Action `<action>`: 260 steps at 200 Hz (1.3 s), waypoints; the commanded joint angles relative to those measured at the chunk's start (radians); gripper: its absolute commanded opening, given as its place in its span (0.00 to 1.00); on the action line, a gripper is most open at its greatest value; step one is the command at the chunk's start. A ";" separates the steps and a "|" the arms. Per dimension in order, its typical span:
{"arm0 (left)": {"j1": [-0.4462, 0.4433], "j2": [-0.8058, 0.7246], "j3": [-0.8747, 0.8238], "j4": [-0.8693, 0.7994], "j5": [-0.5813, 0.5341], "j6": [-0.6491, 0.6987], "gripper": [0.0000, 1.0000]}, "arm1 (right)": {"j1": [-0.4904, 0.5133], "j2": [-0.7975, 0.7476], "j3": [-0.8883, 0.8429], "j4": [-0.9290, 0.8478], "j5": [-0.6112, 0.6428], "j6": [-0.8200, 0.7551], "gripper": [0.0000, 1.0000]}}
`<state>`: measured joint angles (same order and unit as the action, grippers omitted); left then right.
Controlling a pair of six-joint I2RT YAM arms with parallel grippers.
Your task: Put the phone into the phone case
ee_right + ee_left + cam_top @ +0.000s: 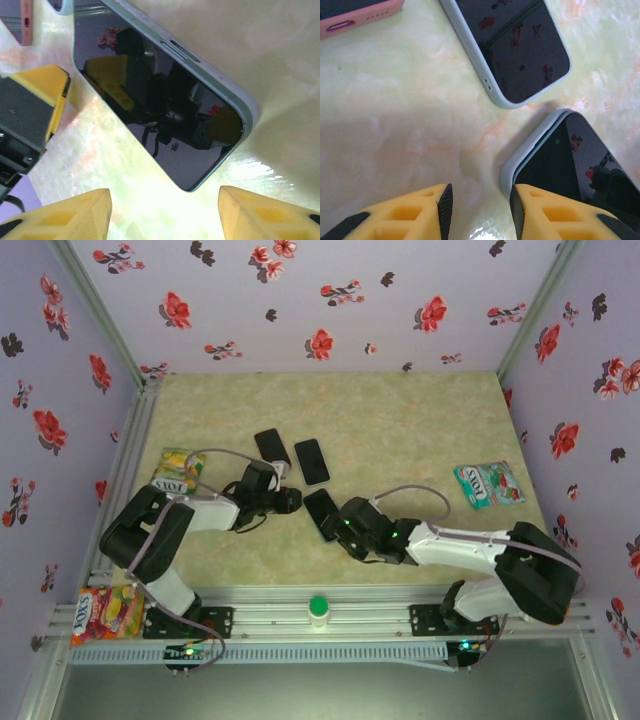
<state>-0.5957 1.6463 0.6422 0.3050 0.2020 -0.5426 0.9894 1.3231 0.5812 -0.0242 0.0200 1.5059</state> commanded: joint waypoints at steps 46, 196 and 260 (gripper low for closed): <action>-0.009 -0.086 -0.059 -0.041 0.004 -0.035 0.34 | -0.061 -0.138 -0.057 -0.104 0.053 -0.071 0.53; -0.106 -0.041 -0.123 0.043 0.061 -0.119 0.31 | -0.167 0.037 0.014 -0.017 -0.063 -0.187 0.25; -0.157 0.003 -0.130 0.094 0.068 -0.153 0.31 | -0.164 0.044 0.016 -0.017 -0.072 -0.185 0.22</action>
<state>-0.6941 1.5845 0.5335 0.3634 0.1925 -0.6563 0.8291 1.3552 0.5758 -0.0536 -0.0448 1.3346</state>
